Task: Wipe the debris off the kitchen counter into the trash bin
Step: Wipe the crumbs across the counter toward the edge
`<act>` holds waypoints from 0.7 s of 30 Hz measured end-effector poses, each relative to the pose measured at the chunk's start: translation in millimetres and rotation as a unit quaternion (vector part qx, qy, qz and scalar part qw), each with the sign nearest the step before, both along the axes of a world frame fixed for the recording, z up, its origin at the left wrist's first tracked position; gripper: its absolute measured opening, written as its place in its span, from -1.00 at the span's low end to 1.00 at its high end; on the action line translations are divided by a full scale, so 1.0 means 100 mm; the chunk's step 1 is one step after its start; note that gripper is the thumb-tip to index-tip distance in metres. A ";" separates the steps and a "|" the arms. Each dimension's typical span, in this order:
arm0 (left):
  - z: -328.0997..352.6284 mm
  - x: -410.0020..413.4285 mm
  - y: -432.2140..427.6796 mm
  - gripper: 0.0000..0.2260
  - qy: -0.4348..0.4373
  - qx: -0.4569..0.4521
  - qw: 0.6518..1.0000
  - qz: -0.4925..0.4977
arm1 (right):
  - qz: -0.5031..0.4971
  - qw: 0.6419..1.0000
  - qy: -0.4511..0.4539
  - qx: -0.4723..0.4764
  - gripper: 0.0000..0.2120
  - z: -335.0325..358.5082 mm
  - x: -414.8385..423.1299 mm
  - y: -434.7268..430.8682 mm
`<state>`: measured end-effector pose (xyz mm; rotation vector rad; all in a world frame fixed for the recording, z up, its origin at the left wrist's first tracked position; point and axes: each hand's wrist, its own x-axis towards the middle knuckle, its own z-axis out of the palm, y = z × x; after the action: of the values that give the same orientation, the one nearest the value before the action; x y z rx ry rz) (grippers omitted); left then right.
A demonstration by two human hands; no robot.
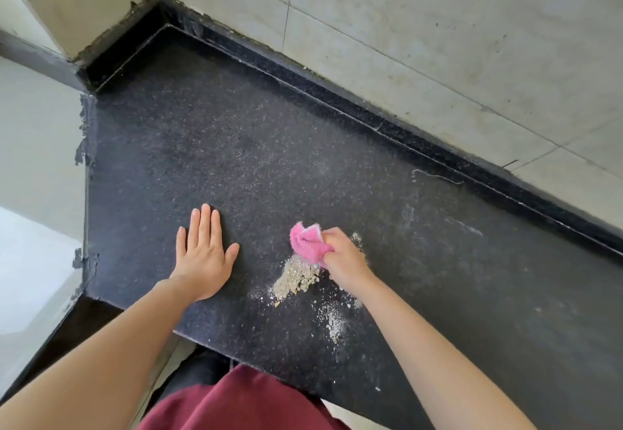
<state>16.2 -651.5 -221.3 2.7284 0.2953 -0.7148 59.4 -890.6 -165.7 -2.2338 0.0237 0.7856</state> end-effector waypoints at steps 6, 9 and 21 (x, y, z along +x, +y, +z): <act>0.03 0.02 0.03 -0.34 0.014 -0.014 1.000 -0.018 | -0.331 0.942 -0.031 0.050 -0.78 0.21 0.18 -0.82; 0.00 0.02 0.09 -0.33 0.002 -0.025 0.999 -0.038 | -0.431 0.901 -0.014 -0.039 -0.47 -0.63 0.27 -1.60; 0.02 -0.22 0.34 -0.35 -0.005 -0.029 0.989 -0.146 | -0.180 0.980 -0.029 -0.076 -0.74 -0.52 -0.37 0.02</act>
<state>-6.1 -617.8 -219.7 2.7475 -0.1304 -0.7687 22.8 -888.7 -217.7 -2.3012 0.4599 0.5341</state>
